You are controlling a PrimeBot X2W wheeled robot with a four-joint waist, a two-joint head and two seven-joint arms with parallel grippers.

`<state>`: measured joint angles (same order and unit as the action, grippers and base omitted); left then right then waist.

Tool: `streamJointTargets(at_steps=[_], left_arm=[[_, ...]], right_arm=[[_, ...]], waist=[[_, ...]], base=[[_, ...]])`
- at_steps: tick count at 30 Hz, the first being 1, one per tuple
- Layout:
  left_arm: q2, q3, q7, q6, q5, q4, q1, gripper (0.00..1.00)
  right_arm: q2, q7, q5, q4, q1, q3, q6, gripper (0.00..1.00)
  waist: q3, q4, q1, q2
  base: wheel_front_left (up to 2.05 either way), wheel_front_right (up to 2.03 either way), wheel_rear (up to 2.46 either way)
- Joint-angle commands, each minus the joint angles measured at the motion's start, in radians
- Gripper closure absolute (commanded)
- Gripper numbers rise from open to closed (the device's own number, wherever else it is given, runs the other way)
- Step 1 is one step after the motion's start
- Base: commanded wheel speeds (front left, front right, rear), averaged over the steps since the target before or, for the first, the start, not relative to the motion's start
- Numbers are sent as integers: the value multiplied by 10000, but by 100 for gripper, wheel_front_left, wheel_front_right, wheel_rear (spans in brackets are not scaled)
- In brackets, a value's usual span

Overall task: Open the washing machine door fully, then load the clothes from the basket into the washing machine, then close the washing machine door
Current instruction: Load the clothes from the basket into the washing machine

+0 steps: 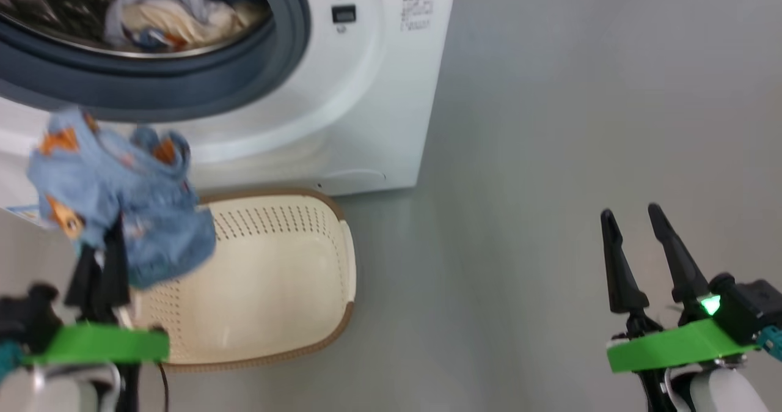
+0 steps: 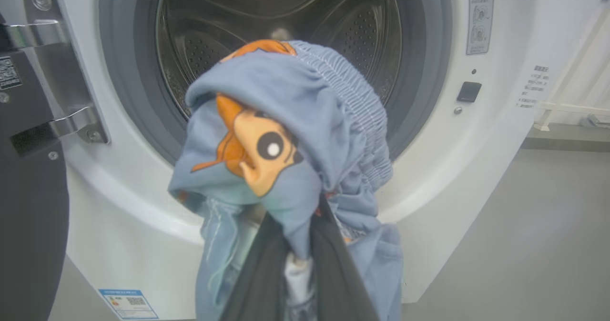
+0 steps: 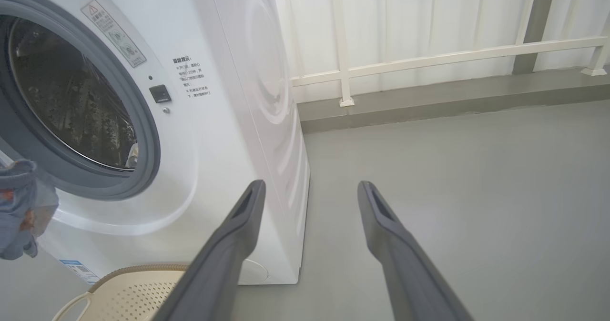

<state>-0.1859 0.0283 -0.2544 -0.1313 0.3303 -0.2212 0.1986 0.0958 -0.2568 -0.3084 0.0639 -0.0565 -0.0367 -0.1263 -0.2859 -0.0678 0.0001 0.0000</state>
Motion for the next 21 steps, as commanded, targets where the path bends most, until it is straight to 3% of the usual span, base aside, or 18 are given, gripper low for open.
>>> streamJointTargets(at_steps=[1,8,21], left_arm=[[-468,251,-74,6,77,-30,894,100],[-1336,142,-74,6,486,-1491,3570,100],[-2431,-407,-74,6,688,-4432,7140,100]], right_arm=[[25,-49,29,-276,-401,-292,-44,0],[-206,-49,15,-265,-1062,-549,-44,0],[-395,-49,-62,-238,-1426,-838,-44,0]], waist=[[-883,-303,-1,0],[-1689,-855,-1,0],[-2408,-1635,-1,0]], base=[[0,0,0],[0,0,0],[0,0,0]])
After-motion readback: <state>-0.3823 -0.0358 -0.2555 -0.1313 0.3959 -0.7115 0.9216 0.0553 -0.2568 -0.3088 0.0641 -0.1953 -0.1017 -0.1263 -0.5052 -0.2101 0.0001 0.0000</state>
